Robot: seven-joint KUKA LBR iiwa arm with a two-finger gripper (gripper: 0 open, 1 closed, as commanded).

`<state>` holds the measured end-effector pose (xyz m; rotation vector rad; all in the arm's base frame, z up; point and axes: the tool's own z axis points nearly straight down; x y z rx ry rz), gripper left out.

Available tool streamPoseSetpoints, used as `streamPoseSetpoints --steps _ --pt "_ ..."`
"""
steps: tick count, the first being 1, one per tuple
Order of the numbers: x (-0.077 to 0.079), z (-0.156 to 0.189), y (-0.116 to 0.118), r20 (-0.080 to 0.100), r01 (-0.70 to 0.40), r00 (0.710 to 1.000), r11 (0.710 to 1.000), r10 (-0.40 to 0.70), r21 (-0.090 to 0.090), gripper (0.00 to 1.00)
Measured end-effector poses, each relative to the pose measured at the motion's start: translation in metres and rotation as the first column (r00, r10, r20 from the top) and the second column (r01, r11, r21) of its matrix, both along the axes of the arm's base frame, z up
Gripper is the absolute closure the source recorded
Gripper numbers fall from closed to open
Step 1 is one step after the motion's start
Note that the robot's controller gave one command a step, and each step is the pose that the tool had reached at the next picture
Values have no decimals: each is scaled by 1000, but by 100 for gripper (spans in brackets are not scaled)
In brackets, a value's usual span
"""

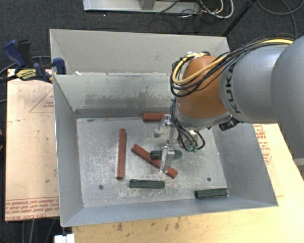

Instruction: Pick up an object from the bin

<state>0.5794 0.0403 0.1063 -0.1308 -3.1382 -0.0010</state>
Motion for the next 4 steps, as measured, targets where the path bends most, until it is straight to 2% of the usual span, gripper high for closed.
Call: streamPoseSetpoints --steps 1,2,3,4 --pt "1 26 1 5 -8 1000 1000 8 1 0" --pt "-7 -27 8 6 126 992 992 -126 2 0" --pt "-1 -32 17 23 103 994 995 -103 2 100" --pt "-3 -31 19 19 99 995 995 -99 1 100"
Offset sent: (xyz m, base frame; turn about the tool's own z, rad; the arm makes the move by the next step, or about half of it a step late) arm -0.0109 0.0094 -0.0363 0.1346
